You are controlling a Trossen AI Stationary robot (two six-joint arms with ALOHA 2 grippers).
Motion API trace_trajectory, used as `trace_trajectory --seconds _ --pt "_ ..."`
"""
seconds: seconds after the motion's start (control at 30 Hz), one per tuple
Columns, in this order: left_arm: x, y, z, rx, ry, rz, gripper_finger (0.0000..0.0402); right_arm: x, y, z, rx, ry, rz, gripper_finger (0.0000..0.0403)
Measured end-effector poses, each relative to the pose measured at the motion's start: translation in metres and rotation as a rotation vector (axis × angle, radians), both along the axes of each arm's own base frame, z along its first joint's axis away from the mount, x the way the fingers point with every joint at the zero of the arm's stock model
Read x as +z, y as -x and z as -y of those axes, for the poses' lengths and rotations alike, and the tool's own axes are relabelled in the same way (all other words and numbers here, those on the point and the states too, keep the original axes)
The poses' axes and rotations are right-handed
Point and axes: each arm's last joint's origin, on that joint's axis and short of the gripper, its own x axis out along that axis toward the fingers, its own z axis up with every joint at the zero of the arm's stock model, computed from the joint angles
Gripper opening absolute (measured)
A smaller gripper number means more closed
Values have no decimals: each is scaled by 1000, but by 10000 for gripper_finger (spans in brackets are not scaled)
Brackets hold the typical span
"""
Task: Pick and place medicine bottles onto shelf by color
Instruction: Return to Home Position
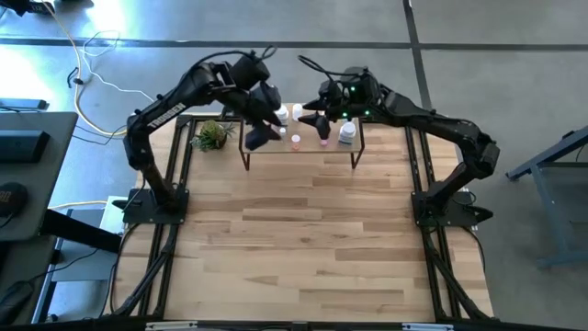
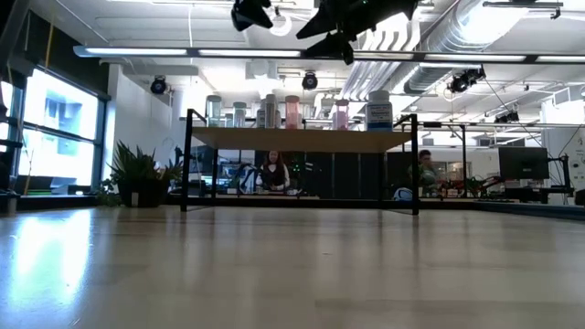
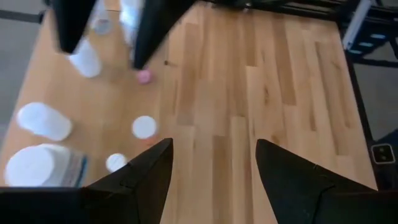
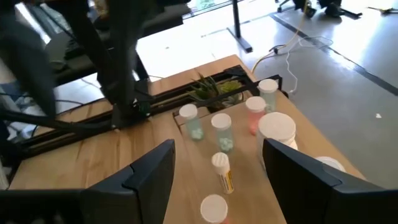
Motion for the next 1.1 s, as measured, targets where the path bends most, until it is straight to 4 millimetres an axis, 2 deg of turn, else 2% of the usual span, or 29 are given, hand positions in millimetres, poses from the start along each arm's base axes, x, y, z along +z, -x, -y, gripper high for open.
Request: trace_trajectory --seconds 0.13,0.2,0.33,0.47,0.63,0.77,0.93,1.1 --pt "-1 -8 17 -62 -1 -13 220 0 -3 -5 -46 -3 -2 234" --pt "1 -5 26 -83 7 -27 220 0 -5 -8 -63 -14 -2 234" --pt "18 11 49 -113 -14 31 220 1 -8 -14 -61 -32 7 234" --pt "14 35 74 -89 9 97 220 5 -11 -17 -66 -62 52 234" --pt "-5 74 102 9 -59 188 220 10 -14 -19 -77 -101 122 234" --pt "-29 102 117 58 -79 270 220 14 -16 -22 -83 -143 169 234" --pt "-63 135 134 60 -51 404 220 19 -19 -27 -70 -167 224 234" --pt "-108 158 142 85 -7 456 220 22 -23 -35 -52 -192 250 234"
